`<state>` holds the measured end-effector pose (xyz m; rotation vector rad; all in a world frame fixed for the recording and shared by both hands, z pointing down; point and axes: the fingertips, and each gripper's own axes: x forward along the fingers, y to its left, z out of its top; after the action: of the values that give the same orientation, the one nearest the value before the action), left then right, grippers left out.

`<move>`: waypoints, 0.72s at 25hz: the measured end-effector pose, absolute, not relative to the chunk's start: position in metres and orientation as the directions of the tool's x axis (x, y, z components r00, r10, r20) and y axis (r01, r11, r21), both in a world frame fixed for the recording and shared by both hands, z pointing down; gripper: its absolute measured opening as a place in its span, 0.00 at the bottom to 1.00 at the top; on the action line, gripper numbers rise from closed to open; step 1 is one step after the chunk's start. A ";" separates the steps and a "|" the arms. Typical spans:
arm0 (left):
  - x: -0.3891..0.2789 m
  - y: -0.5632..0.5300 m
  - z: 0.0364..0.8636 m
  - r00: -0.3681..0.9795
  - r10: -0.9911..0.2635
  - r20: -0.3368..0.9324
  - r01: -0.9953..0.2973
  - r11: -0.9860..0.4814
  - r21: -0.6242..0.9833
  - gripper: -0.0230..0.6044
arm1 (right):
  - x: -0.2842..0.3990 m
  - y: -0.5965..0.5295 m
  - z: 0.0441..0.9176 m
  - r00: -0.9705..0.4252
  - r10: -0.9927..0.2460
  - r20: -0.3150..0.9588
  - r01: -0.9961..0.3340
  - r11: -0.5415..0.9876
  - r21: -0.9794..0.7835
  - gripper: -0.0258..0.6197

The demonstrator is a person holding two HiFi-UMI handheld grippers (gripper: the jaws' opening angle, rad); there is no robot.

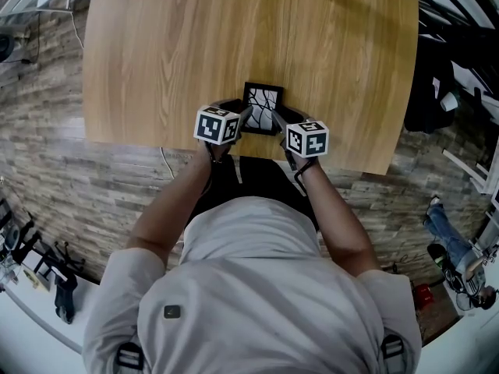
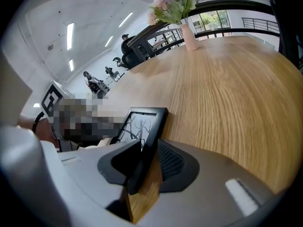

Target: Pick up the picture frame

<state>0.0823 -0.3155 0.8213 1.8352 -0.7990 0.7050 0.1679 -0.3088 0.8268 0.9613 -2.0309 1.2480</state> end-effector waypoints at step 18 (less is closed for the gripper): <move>0.080 -0.331 0.806 0.600 -0.258 0.757 -0.796 -0.286 0.533 0.19 | 0.166 -0.323 0.804 -0.542 -0.348 0.765 -0.838 0.284 -0.465 0.19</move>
<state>0.0802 -0.3308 0.8063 1.8323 -0.8536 0.6775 0.1661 -0.3234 0.8037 1.0591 -2.0290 1.2133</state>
